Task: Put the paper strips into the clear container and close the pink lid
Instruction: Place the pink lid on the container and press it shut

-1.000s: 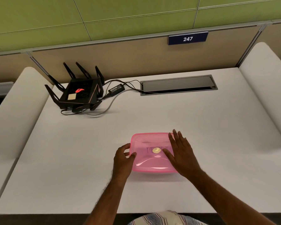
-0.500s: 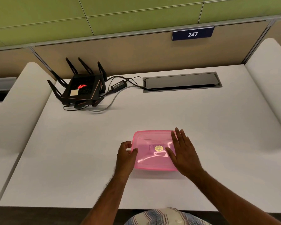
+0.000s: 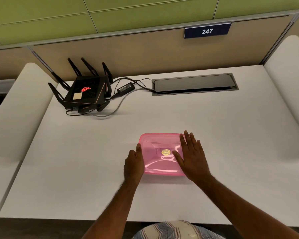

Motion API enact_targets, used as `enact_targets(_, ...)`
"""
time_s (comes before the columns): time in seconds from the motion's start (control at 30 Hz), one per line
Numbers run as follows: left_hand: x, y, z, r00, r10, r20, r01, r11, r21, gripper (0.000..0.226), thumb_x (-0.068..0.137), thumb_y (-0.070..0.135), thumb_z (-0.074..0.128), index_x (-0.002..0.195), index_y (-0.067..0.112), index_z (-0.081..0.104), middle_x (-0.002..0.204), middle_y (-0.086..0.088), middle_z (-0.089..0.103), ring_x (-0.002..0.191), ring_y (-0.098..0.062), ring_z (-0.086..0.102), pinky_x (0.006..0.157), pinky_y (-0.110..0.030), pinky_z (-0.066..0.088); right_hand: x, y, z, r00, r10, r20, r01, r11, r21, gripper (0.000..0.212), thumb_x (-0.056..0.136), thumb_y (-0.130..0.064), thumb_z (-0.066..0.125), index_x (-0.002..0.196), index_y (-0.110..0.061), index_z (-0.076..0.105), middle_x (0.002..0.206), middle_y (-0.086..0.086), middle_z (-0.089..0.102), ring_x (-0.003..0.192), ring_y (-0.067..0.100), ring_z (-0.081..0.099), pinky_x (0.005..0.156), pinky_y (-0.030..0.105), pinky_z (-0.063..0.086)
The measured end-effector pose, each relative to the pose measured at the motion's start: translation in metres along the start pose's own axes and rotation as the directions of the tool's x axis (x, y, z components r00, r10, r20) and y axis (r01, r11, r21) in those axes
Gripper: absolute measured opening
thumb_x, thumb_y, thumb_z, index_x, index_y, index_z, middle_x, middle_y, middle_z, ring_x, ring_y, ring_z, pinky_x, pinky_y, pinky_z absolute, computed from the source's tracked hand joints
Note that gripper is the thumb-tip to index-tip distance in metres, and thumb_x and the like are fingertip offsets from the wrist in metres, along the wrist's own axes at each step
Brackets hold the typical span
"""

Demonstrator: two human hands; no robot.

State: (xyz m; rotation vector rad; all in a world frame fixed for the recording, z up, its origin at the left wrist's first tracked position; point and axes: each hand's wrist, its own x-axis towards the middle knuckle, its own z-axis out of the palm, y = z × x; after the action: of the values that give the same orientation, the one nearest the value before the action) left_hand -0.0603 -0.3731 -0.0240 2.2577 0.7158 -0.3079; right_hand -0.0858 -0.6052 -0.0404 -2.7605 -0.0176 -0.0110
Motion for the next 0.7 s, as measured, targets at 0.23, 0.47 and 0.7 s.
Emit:
enact_targets(0.23,0.008,-0.002,0.003,0.999,0.038,-0.038,-0.039,0.999,-0.009,0.064,0.091,0.078,0.020,0.082,0.021,0.048,0.082,0.001,0.058,0.078,-0.029,0.057,0.068,-0.037,0.044,0.010,-0.001,0.002,1.000,0.010,0.003,-0.010,1.000,-0.014,0.074,0.103,-0.059,0.030,0.162,-0.020,0.008,0.171,-0.001,0.001,0.157,0.016,-0.004,0.125,0.052,0.015)
enact_targets(0.47,0.010,-0.007,0.010,0.988,0.098,-0.116,-0.108,0.991,-0.083,0.054,0.100,0.061,0.029,0.079,0.016,0.048,0.074,-0.002,0.059,0.073,-0.034,0.058,0.065,-0.040,0.049,0.011,-0.003,0.004,0.999,0.038,0.006,-0.038,0.999,0.004,0.073,0.102,-0.060,0.028,0.162,-0.022,0.009,0.171,-0.003,0.001,0.157,0.016,-0.002,0.123,0.054,0.020)
enact_targets(0.7,0.014,-0.010,0.011,0.989,0.097,-0.108,-0.105,0.992,-0.075,0.055,0.097,0.064,0.027,0.073,0.019,0.044,0.070,-0.001,0.058,0.068,-0.028,0.056,0.060,-0.038,0.044,0.013,-0.003,0.003,1.000,0.030,0.008,-0.030,0.998,0.048,0.074,0.102,-0.061,0.029,0.161,-0.021,0.013,0.171,-0.003,0.005,0.157,0.017,0.001,0.122,0.052,0.024)
